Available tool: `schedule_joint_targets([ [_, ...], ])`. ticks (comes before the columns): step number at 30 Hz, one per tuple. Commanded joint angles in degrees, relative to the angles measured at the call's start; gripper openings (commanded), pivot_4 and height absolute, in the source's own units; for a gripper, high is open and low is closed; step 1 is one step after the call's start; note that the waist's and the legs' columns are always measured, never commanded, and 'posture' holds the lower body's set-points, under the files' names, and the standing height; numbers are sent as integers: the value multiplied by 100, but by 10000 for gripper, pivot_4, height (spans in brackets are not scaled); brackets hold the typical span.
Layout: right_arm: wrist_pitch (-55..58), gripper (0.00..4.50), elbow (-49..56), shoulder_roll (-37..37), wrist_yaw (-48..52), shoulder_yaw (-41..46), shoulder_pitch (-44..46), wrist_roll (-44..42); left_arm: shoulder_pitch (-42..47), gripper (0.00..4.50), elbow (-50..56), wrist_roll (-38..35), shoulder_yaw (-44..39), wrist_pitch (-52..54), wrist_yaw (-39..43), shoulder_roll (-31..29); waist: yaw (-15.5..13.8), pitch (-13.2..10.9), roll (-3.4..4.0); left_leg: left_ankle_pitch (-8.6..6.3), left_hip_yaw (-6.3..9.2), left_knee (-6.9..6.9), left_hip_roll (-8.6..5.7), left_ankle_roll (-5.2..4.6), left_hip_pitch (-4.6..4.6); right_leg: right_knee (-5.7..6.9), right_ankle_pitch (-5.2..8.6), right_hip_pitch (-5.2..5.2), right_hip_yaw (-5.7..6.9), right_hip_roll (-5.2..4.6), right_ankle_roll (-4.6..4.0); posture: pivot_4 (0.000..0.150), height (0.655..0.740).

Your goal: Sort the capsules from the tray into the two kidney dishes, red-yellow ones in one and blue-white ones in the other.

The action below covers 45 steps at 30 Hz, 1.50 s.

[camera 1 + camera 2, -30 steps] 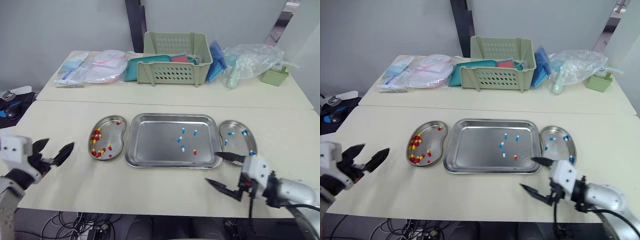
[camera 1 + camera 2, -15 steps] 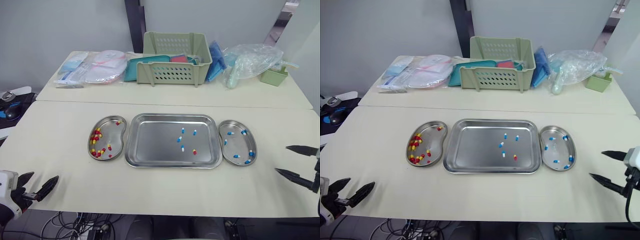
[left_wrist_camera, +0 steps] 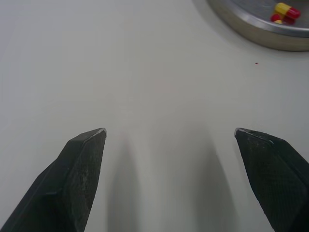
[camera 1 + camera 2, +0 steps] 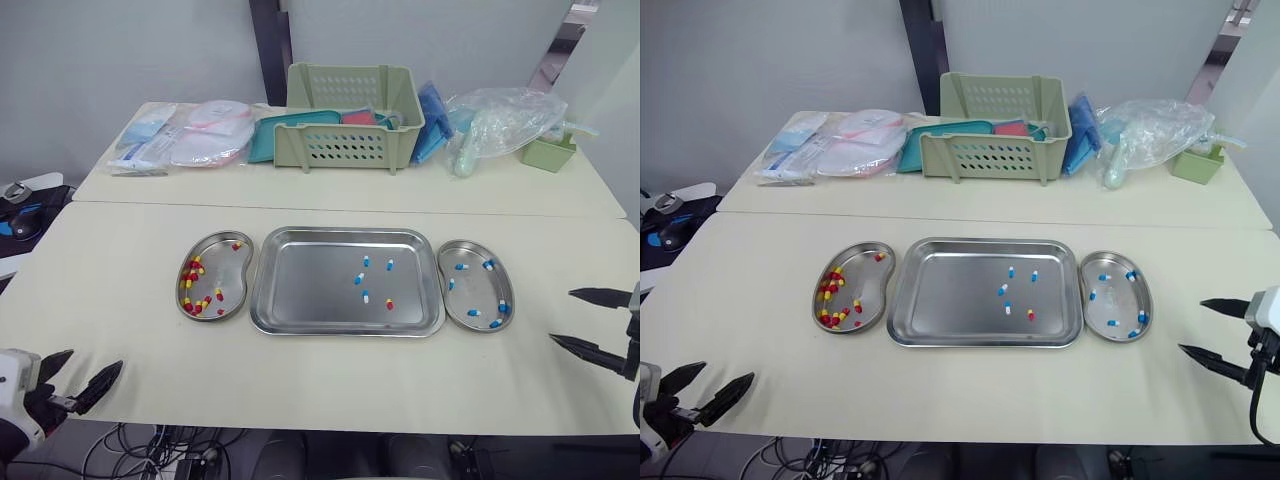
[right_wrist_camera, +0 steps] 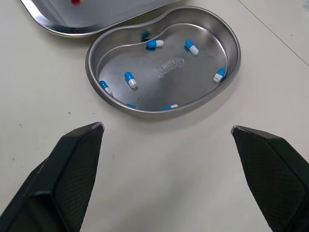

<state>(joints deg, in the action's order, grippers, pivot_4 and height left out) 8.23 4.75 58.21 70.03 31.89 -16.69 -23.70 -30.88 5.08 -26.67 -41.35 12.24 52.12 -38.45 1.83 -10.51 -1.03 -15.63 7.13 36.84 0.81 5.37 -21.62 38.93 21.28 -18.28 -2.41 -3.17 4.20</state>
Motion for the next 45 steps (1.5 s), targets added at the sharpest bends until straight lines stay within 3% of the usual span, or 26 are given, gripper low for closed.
schedule_joint_targets([
  [1, -27, 45000, 16, 52, 44, 111, 36, 20, -324, 43845, 732, 52, 366, -417, 646, -152, -1, 0, 0, 0, -1, 0, 0, 0, 0, 0, 0, 0, 0, 0, 0, 1500, 7400],
  [9, 11, 45000, 104, 17, 21, 142, 0, 11, -403, 43845, 1768, -517, 1236, -450, 1526, -109, -3, -2, 3, 0, -6, 0, 0, 0, -1, -3, 0, 0, -4, 0, 0, 1500, 7400],
  [14, 73, 45000, 285, -44, 8, 292, -192, -35, 336, 43845, 2022, -892, 1970, -215, 1779, -176, -13, -3, 11, 0, -6, 1, -1, 0, 0, -3, 0, 2, -4, 0, 0, 1500, 7400],
  [21, 225, 45000, 654, -180, -66, 535, -493, -88, 1210, 43845, 1582, -731, 2492, -329, 1742, -93, 2, -5, 13, 0, -2, 1, 0, -1, -1, -4, 0, 2, 0, 2, 0, 1500, 7400],
  [33, 789, 45000, 1801, -507, -521, 752, -577, -410, 1162, 43845, 740, -431, 2436, -1684, 1847, 387, 4, -7, 20, -1, -4, 1, 0, -1, 0, -4, 0, 2, -3, 2, 0, 1500, 7400],
  [38, 1394, 45000, 2898, -596, -1054, 180, -187, -849, 1111, 43845, 673, -457, 2471, -1927, 1785, 485, -8, -8, 18, -1, 1, 2, 0, -1, -2, -2, 0, 2, 1, 2, 1, 1500, 7400],
  [45, 2820, 45000, 4319, -1015, -2697, -1635, 802, -1121, 1126, 43845, 807, -482, 2579, -1888, 1687, 489, -12, -9, 16, 0, 9, 3, -1, -1, -6, -3, 0, 0, 7, 1, 1, 1500, 7400],
])
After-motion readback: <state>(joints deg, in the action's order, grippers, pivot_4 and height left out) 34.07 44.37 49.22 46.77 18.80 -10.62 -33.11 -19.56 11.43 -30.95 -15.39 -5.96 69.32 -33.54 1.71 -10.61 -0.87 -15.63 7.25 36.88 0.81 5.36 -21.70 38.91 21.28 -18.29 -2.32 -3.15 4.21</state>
